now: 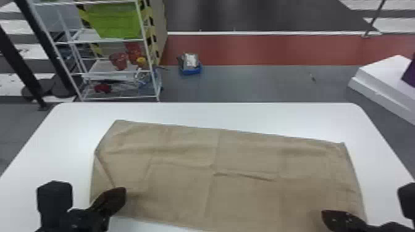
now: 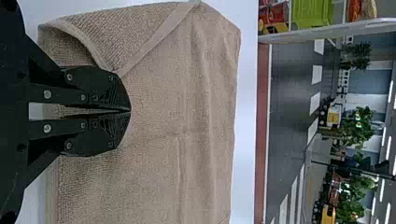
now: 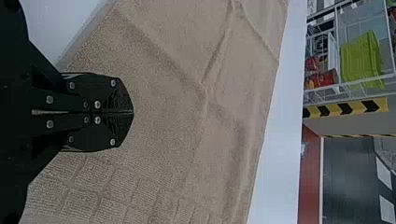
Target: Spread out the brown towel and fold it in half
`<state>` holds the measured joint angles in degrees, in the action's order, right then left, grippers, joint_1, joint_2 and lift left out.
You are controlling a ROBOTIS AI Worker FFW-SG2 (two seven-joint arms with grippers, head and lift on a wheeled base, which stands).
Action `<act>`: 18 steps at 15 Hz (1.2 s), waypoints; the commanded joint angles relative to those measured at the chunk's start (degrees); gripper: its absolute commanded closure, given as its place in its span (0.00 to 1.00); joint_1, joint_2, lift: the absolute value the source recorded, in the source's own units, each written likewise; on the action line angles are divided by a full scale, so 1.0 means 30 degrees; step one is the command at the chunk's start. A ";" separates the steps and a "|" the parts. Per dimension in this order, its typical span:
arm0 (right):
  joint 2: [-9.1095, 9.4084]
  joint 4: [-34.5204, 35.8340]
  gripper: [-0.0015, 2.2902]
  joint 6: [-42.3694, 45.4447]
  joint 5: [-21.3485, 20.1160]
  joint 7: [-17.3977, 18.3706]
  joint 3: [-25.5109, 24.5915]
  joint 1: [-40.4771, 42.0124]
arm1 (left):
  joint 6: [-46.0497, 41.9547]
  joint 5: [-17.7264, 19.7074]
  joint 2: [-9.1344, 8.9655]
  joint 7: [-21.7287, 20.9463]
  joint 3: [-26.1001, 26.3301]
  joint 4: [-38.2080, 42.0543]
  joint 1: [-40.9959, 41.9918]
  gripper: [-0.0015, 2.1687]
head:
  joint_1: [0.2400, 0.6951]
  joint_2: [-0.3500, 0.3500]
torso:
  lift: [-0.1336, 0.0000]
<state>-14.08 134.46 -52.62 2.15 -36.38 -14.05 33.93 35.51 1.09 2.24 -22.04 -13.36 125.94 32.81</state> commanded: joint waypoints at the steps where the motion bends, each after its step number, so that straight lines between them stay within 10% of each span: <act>1: -0.0024 0.0005 0.83 -0.0143 -0.0015 -0.0032 -0.0004 0.0000 | -0.0012 -0.0158 0.0016 0.0081 -0.0205 -0.0289 -0.0303 0.90 | 1.00 0.54 | 0.07; 18: -0.0346 0.0180 0.83 -0.1432 -0.0073 -0.0266 -0.0414 0.0000 | -0.0950 -0.0041 0.0074 0.0257 -0.4423 -0.1725 -0.1299 0.90 | 1.00 0.77 | 0.07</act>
<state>-15.09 134.83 -56.82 1.87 -37.20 -15.29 33.93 32.72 0.99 2.39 -21.26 -25.52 121.10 28.95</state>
